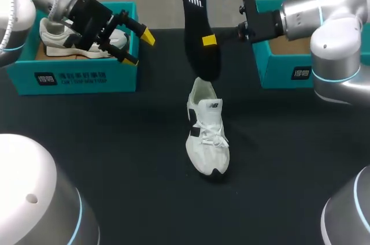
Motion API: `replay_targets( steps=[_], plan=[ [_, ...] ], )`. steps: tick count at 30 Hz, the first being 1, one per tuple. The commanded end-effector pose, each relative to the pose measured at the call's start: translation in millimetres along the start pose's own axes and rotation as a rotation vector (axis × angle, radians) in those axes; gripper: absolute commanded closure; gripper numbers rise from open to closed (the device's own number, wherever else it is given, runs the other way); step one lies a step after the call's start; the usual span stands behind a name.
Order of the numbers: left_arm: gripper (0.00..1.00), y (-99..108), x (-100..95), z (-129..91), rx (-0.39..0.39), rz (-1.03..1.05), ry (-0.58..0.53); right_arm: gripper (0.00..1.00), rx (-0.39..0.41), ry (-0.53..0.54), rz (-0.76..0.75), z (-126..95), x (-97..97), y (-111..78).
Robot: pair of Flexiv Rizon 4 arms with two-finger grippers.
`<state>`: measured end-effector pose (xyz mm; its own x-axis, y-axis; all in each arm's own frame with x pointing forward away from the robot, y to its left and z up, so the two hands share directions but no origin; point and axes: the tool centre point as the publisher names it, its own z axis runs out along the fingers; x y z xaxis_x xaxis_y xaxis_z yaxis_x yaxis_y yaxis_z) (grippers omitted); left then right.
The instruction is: Take the shoe out of the shoebox, open the shoe tongue, remove and reinsert the insole, then place the shoe into the shoebox
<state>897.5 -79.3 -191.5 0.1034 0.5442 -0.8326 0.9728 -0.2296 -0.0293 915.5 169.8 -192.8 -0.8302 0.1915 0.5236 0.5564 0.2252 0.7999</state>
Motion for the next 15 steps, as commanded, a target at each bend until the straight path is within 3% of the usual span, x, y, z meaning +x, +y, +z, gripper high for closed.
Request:
replay_targets(
  steps=[1, 4, 15],
  plan=[
    [0.0, 0.3, -0.1, -0.7, 0.002, 0.001, 0.003, 1.0, 0.005, 0.066, -0.022, 4.2, -16.5, -2.0],
    [0.0, 0.3, -0.1, -0.7, 0.002, 0.001, 0.003, 1.0, 0.056, 0.04, -0.03, 2.4, -22.4, -7.0],
    [0.0, 0.3, -0.1, -0.7, 0.002, 0.001, 0.003, 1.0, 0.056, 0.04, -0.03, 2.4, -22.4, -7.0]
  ],
)
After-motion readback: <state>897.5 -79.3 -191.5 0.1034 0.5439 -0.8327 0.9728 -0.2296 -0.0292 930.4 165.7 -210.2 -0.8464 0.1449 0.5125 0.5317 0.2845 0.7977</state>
